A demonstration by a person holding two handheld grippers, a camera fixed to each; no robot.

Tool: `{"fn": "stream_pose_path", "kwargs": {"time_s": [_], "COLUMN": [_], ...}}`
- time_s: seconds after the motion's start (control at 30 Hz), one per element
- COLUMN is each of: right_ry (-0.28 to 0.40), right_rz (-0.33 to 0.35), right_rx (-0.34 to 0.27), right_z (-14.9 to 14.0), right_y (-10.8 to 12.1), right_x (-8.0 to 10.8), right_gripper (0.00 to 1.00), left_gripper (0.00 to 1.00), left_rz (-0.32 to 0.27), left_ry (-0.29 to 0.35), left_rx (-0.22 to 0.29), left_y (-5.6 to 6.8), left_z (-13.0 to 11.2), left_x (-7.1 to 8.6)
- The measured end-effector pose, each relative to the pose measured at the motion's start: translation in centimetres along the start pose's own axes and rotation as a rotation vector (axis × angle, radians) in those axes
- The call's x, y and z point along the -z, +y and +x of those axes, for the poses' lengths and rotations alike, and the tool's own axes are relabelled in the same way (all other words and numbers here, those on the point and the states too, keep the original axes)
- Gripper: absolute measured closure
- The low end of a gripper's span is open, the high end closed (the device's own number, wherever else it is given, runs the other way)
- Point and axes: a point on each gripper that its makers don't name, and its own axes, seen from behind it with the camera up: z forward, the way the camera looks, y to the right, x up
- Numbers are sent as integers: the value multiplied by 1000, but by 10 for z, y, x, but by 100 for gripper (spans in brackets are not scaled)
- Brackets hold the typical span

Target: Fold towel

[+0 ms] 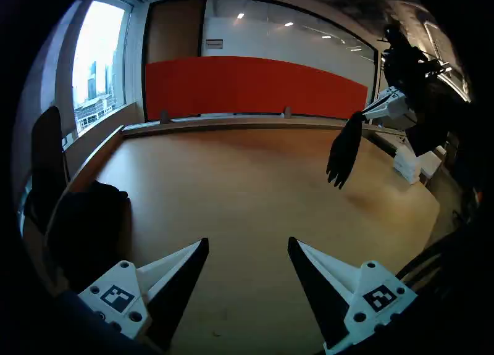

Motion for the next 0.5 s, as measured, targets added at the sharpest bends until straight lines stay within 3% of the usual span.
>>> {"fn": "stream_pose_path", "kwargs": {"time_s": [0.2, 0.5], "right_ry": [0, 0], "right_rz": [-5, 12], "right_rx": [-17, -31], "right_z": [-6, -26], "right_y": [13, 40], "right_x": [12, 26], "right_gripper": [94, 94], "left_gripper": [5, 5], "left_rz": [12, 60], "left_ry": [0, 13], "left_rx": [11, 36], "left_y": [0, 11], "left_z": [0, 8], "left_x": [-1, -3]}}
